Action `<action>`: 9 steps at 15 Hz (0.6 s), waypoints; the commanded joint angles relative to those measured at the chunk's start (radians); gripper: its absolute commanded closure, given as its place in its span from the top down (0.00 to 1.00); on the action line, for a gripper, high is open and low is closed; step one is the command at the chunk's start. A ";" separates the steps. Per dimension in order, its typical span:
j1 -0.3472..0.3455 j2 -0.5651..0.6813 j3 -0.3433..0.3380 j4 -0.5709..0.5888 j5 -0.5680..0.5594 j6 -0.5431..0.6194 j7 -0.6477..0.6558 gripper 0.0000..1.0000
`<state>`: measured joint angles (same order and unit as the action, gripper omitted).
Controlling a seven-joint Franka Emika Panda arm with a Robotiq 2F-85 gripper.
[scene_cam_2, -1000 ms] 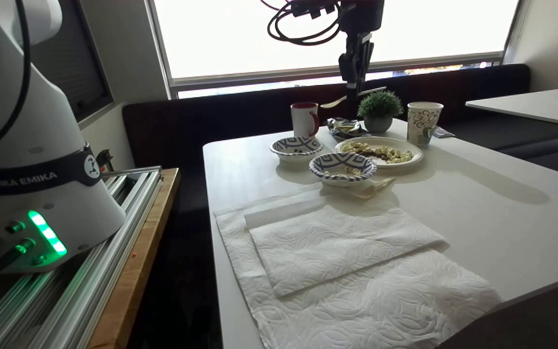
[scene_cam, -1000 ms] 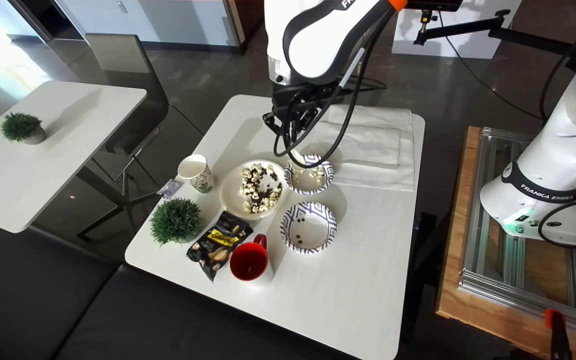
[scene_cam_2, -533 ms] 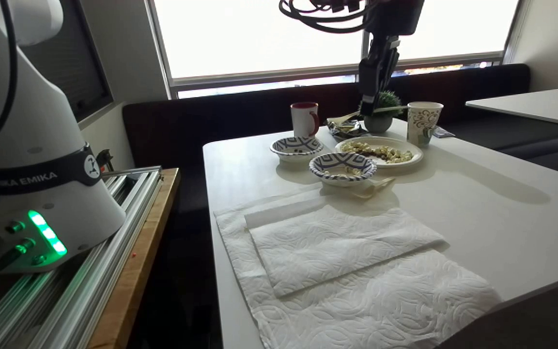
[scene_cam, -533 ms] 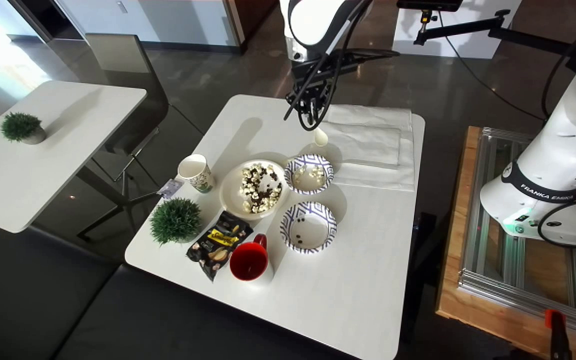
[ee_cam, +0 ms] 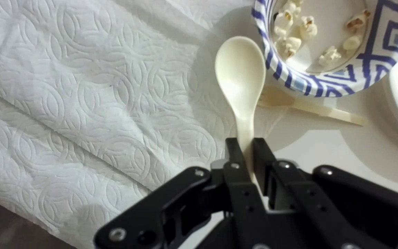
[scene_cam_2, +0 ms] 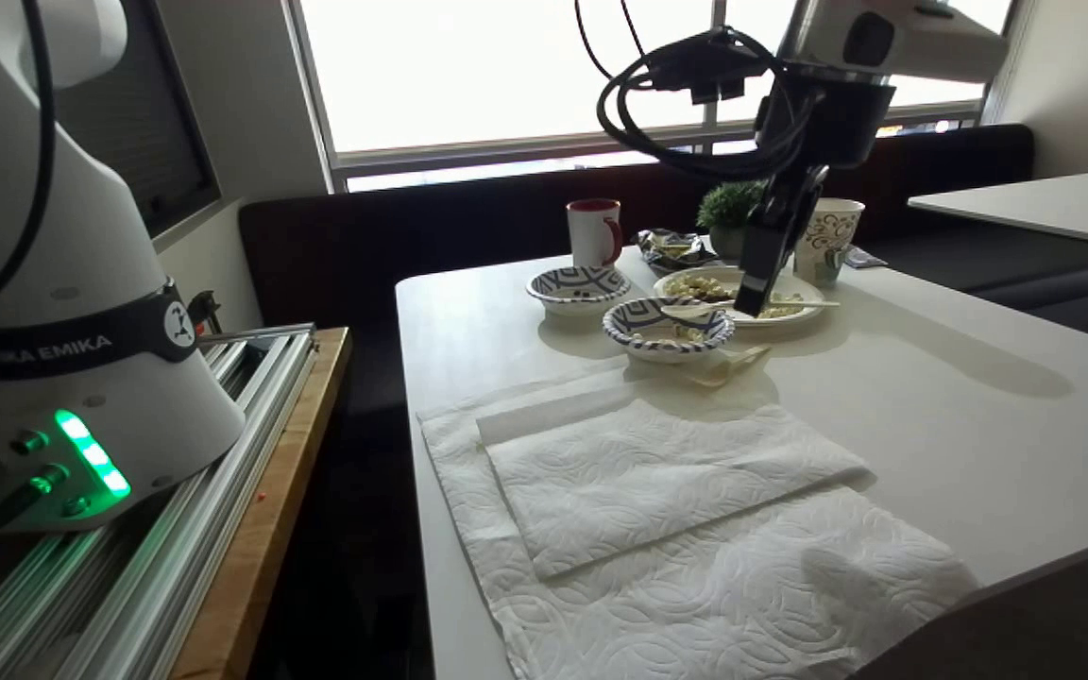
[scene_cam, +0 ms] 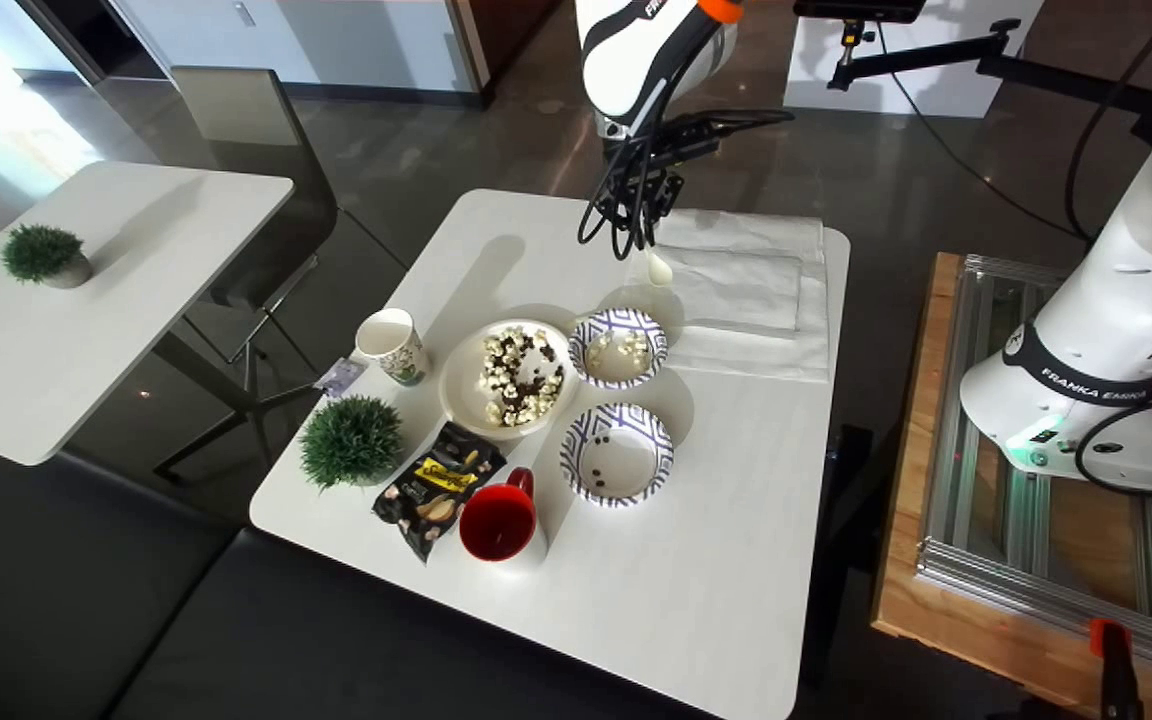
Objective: Use the spoon to move some of the white bowl's objects to the empty plate
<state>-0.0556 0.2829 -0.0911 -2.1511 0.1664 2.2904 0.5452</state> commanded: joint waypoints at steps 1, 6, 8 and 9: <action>-0.013 0.105 -0.015 0.078 0.022 0.013 -0.052 0.03; -0.028 0.204 -0.034 0.144 0.025 0.003 -0.074 0.03; -0.036 0.231 -0.041 0.161 0.027 0.001 -0.076 0.03; -0.039 0.243 -0.043 0.167 0.028 0.003 -0.076 0.03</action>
<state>-0.0820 0.4764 -0.1261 -2.0330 0.1691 2.3033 0.4984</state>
